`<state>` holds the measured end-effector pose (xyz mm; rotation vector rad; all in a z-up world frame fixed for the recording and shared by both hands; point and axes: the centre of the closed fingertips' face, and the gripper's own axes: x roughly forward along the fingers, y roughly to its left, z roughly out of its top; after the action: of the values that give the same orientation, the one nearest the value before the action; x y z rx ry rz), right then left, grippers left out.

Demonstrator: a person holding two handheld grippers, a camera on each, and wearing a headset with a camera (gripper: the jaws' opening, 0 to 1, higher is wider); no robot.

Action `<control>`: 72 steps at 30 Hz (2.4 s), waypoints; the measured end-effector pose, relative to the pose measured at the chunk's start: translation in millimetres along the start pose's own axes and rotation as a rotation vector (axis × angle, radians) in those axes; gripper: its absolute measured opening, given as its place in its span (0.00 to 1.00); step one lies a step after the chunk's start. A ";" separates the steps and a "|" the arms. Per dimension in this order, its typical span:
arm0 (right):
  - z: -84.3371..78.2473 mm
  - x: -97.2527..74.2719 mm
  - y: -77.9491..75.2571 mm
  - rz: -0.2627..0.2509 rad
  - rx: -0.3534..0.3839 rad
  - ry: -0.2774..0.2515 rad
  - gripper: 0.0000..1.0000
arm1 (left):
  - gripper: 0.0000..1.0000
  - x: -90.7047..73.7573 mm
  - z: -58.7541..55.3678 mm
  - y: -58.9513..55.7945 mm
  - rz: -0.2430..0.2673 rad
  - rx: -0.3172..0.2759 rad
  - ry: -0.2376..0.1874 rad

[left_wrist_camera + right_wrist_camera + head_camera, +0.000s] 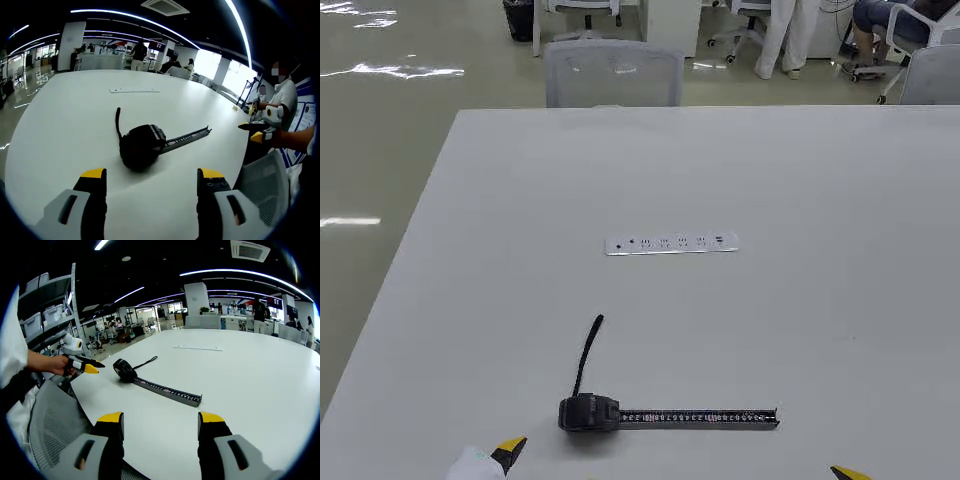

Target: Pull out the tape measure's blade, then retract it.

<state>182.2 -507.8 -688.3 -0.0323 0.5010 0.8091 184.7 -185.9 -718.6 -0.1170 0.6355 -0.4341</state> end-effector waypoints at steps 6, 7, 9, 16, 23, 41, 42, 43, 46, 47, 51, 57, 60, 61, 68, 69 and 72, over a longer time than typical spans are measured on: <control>-2.1 2.3 -4.1 0.011 0.000 0.006 0.60 | 0.72 1.3 -0.4 -1.5 0.007 -0.006 0.006; -1.9 2.7 -4.6 0.012 0.000 0.006 0.60 | 0.72 1.5 0.0 -2.4 0.007 -0.007 0.007; -1.5 3.6 -5.5 0.016 0.001 0.006 0.60 | 0.72 4.3 -0.8 -3.3 0.011 -0.001 0.016; -0.7 5.7 -11.6 0.030 -0.002 0.010 0.60 | 0.72 12.9 2.2 -8.0 0.017 -0.009 0.023; 0.3 9.0 -18.4 0.043 -0.007 0.018 0.60 | 0.73 22.1 6.5 -6.2 0.043 -0.029 0.021; 3.9 21.8 -35.8 0.076 -0.006 0.022 0.60 | 0.76 45.3 14.7 -4.5 0.087 -0.053 0.047; 3.9 22.6 -36.0 0.078 -0.006 0.022 0.60 | 0.76 46.5 14.5 -4.6 0.087 -0.057 0.049; 3.6 23.6 -36.7 0.080 -0.005 0.024 0.60 | 0.76 47.1 15.0 -5.0 0.088 -0.058 0.049; 3.5 25.6 -39.4 0.082 -0.007 0.023 0.60 | 0.76 48.6 15.6 -2.2 0.101 -0.067 0.045; 4.0 26.2 -40.3 0.082 -0.005 0.022 0.60 | 0.76 48.9 15.7 -1.7 0.105 -0.071 0.045; 4.9 27.9 -43.7 0.083 -0.003 0.022 0.60 | 0.76 53.7 16.9 0.1 0.118 -0.092 0.038; 4.1 28.8 -45.4 0.085 -0.007 0.027 0.59 | 0.77 60.4 17.1 0.0 0.128 -0.099 0.040; 5.1 29.2 -44.8 0.084 -0.005 0.029 0.59 | 0.77 62.1 17.4 1.0 0.134 -0.107 0.039; 4.8 29.4 -44.8 0.085 -0.005 0.030 0.59 | 0.77 62.6 17.1 2.0 0.136 -0.108 0.041; 5.6 33.0 -46.6 0.089 -0.007 0.023 0.59 | 0.77 65.2 16.6 8.2 0.156 -0.131 0.041; 6.1 33.5 -46.6 0.091 -0.010 0.021 0.58 | 0.77 66.1 16.8 8.8 0.157 -0.130 0.039; 5.8 36.0 -47.4 0.097 -0.011 0.019 0.58 | 0.77 68.6 17.7 9.4 0.161 -0.132 0.037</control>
<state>238.7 -514.9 -706.6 -0.0258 0.5187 0.9069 247.8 -207.1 -744.3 -0.1821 0.7043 -0.2398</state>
